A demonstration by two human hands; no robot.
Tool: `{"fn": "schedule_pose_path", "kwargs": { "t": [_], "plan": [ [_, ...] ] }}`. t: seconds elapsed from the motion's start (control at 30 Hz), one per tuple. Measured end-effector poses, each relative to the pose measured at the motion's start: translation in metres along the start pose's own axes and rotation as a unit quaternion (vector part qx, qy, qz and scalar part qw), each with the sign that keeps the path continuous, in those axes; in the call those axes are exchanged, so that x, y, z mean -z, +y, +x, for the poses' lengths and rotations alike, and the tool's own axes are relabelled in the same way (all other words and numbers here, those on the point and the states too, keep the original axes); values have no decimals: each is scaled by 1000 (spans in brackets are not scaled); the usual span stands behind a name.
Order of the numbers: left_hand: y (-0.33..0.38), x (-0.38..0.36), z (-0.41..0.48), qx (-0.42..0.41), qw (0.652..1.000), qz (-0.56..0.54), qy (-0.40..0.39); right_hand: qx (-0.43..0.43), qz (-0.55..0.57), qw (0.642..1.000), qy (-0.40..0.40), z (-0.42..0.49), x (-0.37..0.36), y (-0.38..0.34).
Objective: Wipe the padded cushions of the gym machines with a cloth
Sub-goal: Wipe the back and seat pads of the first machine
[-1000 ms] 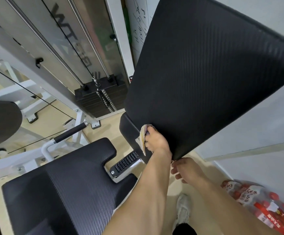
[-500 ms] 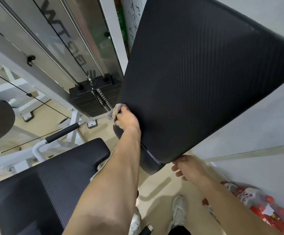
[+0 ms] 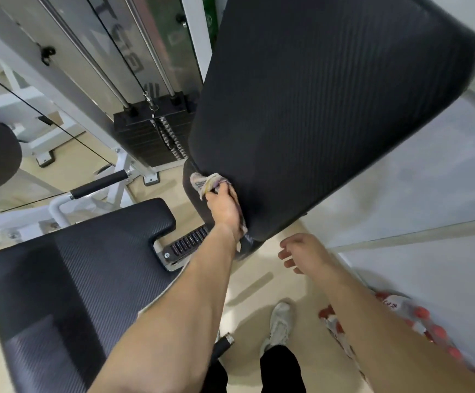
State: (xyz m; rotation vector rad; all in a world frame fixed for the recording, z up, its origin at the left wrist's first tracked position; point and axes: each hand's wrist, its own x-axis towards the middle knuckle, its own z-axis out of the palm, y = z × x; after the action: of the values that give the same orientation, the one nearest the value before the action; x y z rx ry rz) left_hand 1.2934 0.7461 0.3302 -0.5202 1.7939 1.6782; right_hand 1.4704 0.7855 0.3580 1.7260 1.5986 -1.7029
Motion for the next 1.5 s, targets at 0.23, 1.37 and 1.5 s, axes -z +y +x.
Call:
{"fn": "schedule_pose_path", "kwargs": {
  "t": [0.23, 1.37, 1.5],
  "plan": [
    [-45, -2, -65, 81, 996, -39, -5, -8, 32, 999, 1, 0, -15, 0],
    [44, 42, -121, -77, 882, 230, -404, 80, 717, 686, 92, -53, -21, -76],
    [56, 19, -123, -169, 874, 259, -375, 159, 633, 742, 154, -49, -36, -77]
  ]
}}
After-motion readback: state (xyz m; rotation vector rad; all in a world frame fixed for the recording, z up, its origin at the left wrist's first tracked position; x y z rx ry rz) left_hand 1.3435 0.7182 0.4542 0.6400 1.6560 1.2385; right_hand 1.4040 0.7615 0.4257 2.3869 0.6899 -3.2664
